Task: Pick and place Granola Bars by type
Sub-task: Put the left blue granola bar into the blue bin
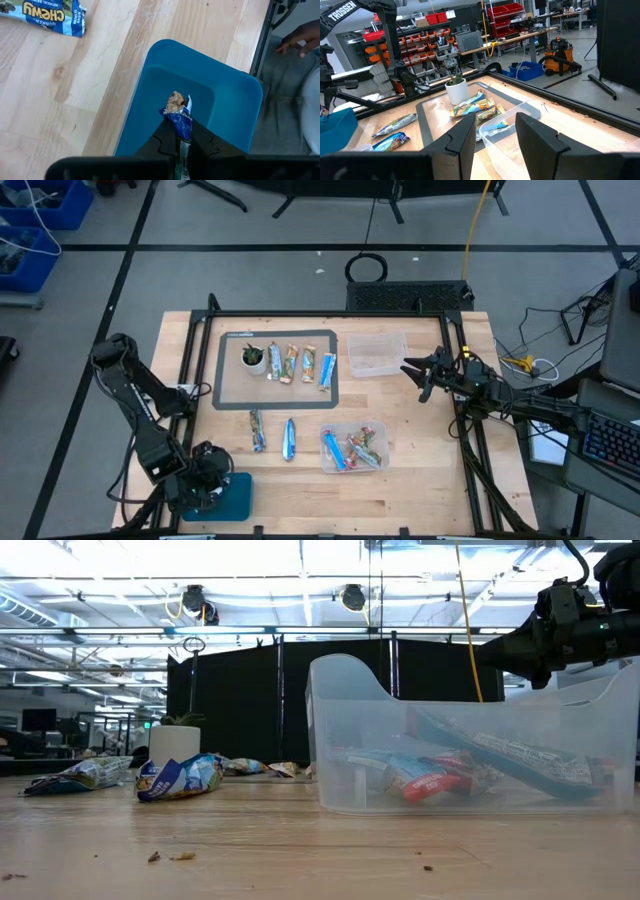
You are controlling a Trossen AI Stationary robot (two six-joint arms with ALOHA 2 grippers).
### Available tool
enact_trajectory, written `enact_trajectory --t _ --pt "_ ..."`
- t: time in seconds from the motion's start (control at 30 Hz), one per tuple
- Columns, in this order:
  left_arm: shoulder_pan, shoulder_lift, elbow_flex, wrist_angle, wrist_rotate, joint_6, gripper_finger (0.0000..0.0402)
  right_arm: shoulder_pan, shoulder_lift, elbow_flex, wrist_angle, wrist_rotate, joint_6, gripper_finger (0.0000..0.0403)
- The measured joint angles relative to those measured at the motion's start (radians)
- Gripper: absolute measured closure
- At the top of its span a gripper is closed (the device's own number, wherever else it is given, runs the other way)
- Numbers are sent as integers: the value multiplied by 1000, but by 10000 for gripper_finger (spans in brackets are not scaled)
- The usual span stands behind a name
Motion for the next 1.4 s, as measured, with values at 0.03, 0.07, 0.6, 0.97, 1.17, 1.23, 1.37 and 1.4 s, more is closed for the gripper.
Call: enact_trajectory --t 0.03,0.07,0.6,0.97,1.17,1.23,1.37,1.4 --pt "0 0 0 0 0 1 385 0 0 0 0 0 0 273" --pt "0 0 0 0 0 1 385 0 0 0 0 0 0 273" --pt "61 109 0 54 124 4 385 0 0 0 0 0 0 273" --pt "82 119 0 54 144 42 371 0 0 0 0 0 0 273" --pt "82 119 0 55 141 48 374 0 0 0 0 0 0 273" --pt "82 119 0 56 127 39 361 0 0 0 0 0 0 273" --pt "82 117 0 56 89 21 326 0 0 0 0 0 0 273" --pt "82 117 0 56 81 20 318 0 0 0 0 0 0 273"
